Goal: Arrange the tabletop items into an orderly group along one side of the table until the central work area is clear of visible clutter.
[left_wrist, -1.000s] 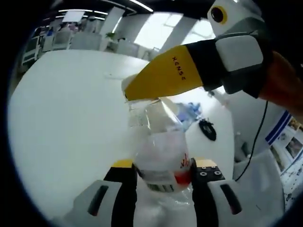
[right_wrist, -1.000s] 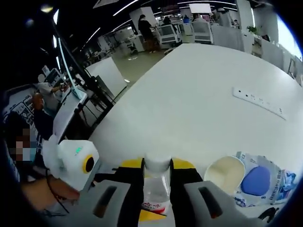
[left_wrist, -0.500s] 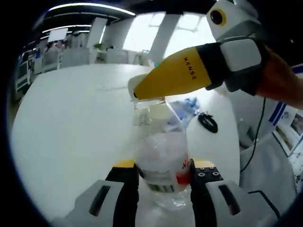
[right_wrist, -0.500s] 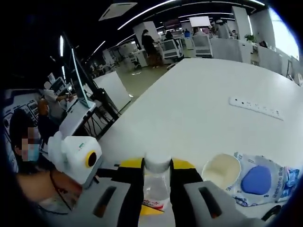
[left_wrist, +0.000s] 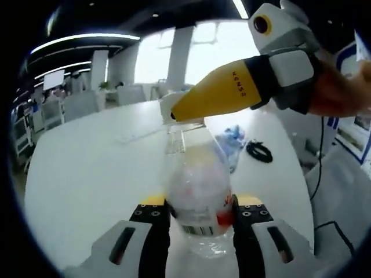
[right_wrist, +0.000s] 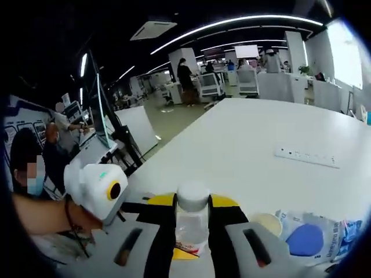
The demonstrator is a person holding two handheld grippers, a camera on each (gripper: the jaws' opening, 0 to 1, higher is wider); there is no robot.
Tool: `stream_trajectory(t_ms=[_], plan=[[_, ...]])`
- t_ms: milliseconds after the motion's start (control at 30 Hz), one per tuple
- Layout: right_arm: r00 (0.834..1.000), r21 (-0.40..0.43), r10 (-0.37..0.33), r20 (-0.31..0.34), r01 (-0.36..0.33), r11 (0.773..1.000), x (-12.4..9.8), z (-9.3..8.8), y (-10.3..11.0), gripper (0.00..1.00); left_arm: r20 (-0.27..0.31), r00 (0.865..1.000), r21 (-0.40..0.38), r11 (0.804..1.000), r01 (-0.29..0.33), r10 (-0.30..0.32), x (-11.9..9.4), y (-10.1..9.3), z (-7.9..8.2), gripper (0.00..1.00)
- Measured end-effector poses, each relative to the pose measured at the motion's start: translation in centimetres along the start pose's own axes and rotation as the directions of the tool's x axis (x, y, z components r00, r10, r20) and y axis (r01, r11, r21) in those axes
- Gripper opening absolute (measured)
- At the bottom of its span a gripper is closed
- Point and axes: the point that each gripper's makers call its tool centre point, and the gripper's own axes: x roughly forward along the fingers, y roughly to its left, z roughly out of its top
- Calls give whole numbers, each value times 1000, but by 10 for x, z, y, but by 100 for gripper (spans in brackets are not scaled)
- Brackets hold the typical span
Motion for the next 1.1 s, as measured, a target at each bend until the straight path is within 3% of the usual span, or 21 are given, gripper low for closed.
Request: stream_trajectory(t_ms=[533, 867, 1100], plan=[[990, -113, -81, 116, 94, 989, 3, 20, -13, 17, 60, 997, 117, 992, 47, -54, 19, 20, 22, 37], [981, -246, -118, 156, 154, 957, 9, 21, -9, 17, 58, 995, 157, 985, 75, -85, 25, 28, 24, 36], [976, -268, -144, 162, 184, 946, 15, 14, -10, 17, 48, 993, 156, 983, 96, -105, 29, 29, 18, 36]])
